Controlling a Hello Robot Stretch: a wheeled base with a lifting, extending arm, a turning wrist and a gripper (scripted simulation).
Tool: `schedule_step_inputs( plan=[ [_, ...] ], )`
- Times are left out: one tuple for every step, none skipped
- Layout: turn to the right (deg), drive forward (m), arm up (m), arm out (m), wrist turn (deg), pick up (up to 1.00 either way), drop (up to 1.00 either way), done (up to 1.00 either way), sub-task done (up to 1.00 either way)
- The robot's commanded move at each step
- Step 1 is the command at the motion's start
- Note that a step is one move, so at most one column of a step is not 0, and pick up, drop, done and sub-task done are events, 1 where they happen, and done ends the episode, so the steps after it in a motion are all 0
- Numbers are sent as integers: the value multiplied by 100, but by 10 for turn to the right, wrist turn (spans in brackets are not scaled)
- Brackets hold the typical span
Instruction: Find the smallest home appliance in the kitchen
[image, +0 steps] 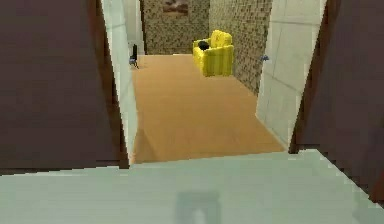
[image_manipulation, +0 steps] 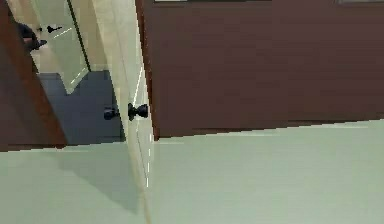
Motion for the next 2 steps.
schedule_step_inputs(
  plan=[
    [0,100,0,0,0,0,0,0,0],
    [0,55,0,0,0,0,0,0,0]
  ],
)
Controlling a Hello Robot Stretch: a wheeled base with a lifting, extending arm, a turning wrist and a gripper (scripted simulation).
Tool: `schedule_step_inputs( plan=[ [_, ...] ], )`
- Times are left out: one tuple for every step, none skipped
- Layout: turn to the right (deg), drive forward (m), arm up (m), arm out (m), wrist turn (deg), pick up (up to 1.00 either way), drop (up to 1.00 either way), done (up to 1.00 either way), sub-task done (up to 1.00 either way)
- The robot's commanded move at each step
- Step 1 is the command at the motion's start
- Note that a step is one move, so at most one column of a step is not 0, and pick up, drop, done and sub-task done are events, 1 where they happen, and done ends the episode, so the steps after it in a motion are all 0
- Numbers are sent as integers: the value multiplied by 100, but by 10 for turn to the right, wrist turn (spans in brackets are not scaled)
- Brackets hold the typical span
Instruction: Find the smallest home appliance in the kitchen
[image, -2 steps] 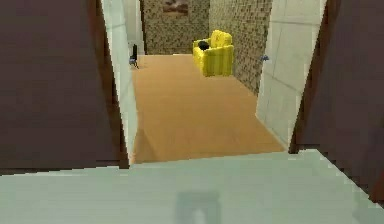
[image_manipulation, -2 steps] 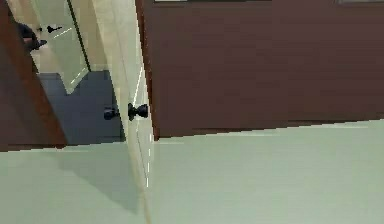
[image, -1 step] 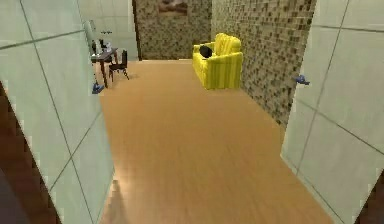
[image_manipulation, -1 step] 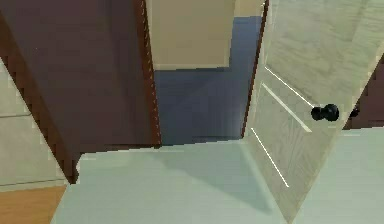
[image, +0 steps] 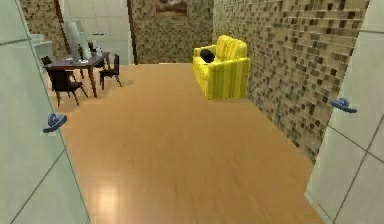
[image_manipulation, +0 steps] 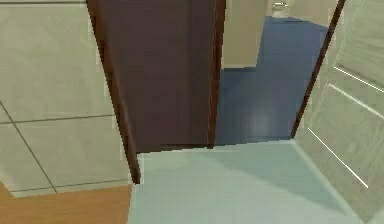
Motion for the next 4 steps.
schedule_step_inputs(
  plan=[
    [0,100,0,0,0,0,0,0,0],
    [90,0,0,0,0,0,0,0,0],
    [0,30,0,0,0,0,0,0,0],
    [-450,0,0,0,0,0,0,0,0]
  ],
)
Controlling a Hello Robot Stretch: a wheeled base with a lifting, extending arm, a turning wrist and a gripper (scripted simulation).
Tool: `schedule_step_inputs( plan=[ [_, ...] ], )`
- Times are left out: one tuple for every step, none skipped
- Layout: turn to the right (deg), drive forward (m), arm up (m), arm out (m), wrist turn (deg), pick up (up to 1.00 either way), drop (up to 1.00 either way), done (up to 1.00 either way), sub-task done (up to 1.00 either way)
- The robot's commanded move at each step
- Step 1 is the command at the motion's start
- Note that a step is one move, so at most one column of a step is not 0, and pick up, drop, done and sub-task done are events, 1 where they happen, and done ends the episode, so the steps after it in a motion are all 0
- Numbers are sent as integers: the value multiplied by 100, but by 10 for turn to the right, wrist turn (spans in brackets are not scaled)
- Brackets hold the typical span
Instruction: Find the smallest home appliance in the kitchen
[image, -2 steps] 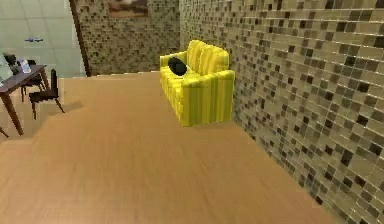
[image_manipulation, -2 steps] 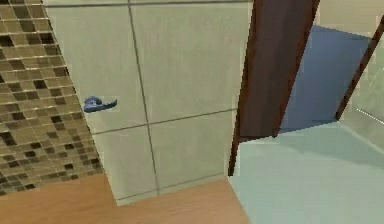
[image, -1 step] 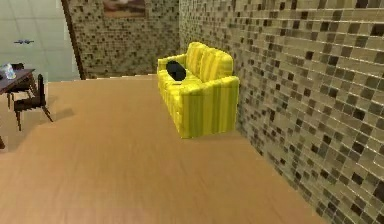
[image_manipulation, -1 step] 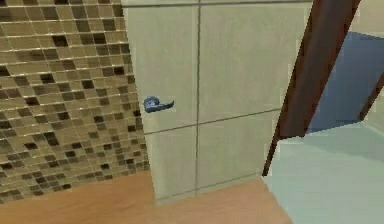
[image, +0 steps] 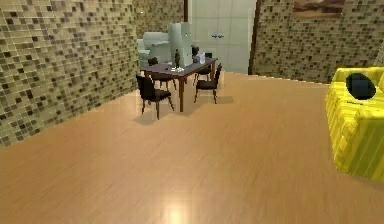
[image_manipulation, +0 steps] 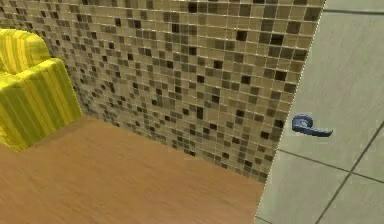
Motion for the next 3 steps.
schedule_step_inputs(
  plan=[
    [-150,0,0,0,0,0,0,0,0],
    [0,30,0,0,0,0,0,0,0],
    [0,50,0,0,0,0,0,0,0]
  ],
)
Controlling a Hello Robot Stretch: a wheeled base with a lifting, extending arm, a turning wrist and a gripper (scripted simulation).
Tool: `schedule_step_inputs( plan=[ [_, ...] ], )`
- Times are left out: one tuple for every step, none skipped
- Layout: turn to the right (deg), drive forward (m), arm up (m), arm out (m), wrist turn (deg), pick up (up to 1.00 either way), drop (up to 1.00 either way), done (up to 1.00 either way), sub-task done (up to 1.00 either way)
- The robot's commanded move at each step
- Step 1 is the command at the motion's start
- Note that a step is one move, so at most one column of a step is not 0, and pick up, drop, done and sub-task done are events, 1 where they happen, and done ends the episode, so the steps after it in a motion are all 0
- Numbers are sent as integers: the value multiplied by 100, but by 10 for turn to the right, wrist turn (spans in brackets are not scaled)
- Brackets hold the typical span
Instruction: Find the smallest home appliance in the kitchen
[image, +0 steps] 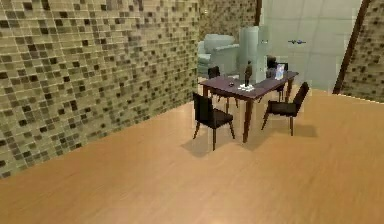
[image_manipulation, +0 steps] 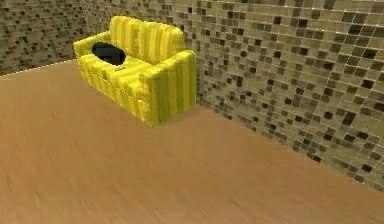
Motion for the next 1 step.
schedule_step_inputs(
  plan=[
    [-450,0,0,0,0,0,0,0,0]
  ],
)
